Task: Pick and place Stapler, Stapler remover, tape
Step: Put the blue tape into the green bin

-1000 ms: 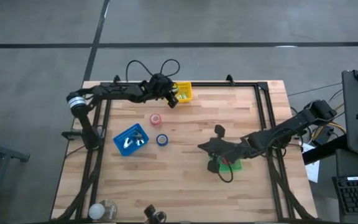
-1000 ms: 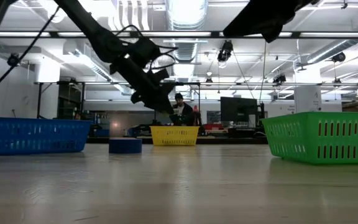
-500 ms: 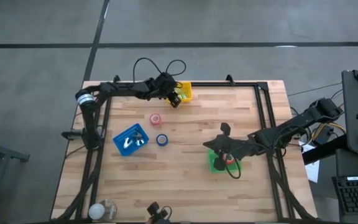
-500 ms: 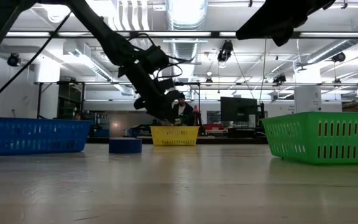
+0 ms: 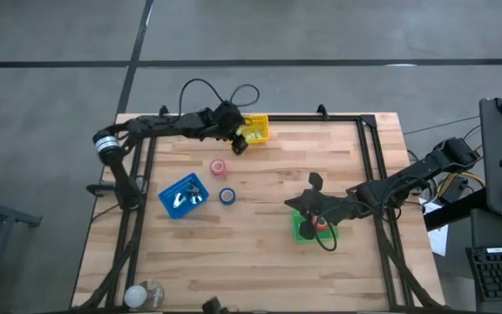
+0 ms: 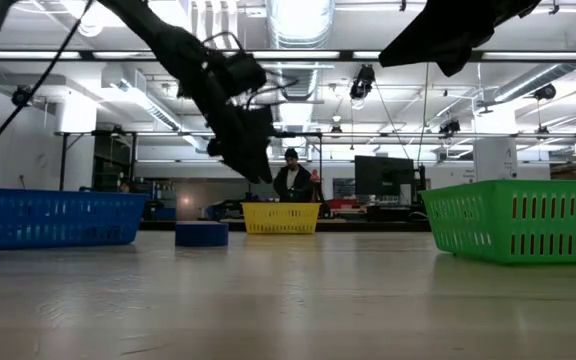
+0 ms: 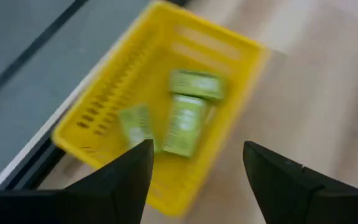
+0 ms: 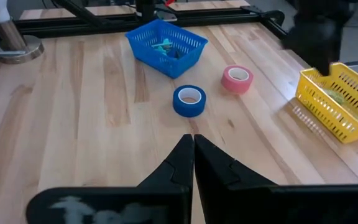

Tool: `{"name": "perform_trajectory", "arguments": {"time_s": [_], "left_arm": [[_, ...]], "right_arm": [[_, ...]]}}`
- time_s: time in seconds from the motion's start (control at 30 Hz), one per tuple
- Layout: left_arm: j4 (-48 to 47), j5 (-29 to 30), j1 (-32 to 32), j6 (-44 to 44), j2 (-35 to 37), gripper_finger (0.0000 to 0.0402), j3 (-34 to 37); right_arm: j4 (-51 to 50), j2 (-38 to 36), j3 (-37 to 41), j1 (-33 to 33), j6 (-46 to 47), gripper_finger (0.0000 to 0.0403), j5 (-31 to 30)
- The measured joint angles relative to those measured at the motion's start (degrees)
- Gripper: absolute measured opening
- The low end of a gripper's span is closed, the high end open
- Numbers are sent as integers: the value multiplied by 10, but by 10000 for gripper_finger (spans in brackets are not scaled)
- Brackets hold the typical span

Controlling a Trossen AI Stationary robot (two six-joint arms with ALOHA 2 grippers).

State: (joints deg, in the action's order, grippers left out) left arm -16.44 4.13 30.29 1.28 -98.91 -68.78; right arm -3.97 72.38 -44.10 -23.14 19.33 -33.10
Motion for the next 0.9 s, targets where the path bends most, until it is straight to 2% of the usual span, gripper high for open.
{"name": "perform_trajectory", "arguments": {"time_s": [0.17, 0.4, 0.53, 0.67, 0.9], "left_arm": [[-52, 5, -75, -76, 67, 236, 39], [-67, 5, -218, -50, 156, 231, 106], [-69, 15, -286, -17, 179, 231, 143], [-70, 58, -322, -2, 172, 231, 178], [-44, 73, -338, -5, 150, 231, 211]], "right_arm": [[0, 0, 0, 0, 2, 8, 0], [0, 0, 0, -1, 2, 8, 0], [1, 0, 0, -1, 7, 8, 0], [6, 0, 0, -1, 8, 8, 0], [18, 0, 0, -1, 0, 8, 0]]}}
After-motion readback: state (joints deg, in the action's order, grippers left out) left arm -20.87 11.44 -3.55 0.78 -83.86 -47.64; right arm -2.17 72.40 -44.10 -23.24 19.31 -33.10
